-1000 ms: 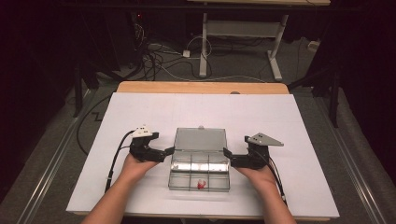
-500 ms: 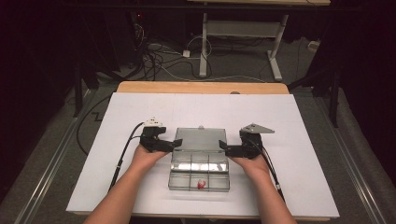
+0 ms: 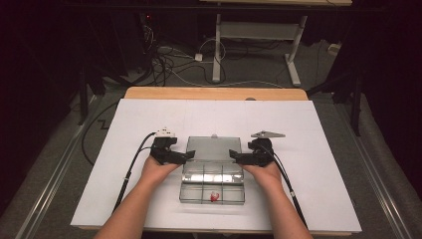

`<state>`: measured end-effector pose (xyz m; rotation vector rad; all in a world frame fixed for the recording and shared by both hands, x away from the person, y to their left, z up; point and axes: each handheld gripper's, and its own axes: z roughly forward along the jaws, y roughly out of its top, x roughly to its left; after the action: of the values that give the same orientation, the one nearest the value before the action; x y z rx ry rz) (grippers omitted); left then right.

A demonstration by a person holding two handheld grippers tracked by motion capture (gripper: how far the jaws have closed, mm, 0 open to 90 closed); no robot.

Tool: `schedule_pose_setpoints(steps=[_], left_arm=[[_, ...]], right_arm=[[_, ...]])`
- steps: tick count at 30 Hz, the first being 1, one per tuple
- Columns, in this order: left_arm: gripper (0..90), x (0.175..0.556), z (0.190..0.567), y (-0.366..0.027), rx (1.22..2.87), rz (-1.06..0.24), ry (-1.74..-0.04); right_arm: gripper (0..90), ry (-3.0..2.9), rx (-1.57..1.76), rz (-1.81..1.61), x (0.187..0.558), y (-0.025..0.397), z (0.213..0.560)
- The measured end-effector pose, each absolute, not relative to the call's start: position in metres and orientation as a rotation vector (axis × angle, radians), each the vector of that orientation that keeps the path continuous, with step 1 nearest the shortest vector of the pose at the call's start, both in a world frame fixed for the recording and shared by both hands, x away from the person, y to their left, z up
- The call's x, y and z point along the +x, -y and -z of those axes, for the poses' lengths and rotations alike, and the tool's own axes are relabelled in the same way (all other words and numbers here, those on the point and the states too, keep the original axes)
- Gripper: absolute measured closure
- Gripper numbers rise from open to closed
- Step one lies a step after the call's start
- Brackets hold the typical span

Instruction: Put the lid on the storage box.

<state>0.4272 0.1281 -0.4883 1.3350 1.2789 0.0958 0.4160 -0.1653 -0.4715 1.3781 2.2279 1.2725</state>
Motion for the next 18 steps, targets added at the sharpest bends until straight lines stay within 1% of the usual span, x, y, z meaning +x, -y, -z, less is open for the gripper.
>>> schedule_pose_setpoints(steps=[18], left_arm=[[0.0,0.4258,0.4887,-0.1268,1.346,-0.1,-1.267]], right_arm=[[21.5,-2.308,1.48,-1.378,0.4201,0.1623,0.4802]])
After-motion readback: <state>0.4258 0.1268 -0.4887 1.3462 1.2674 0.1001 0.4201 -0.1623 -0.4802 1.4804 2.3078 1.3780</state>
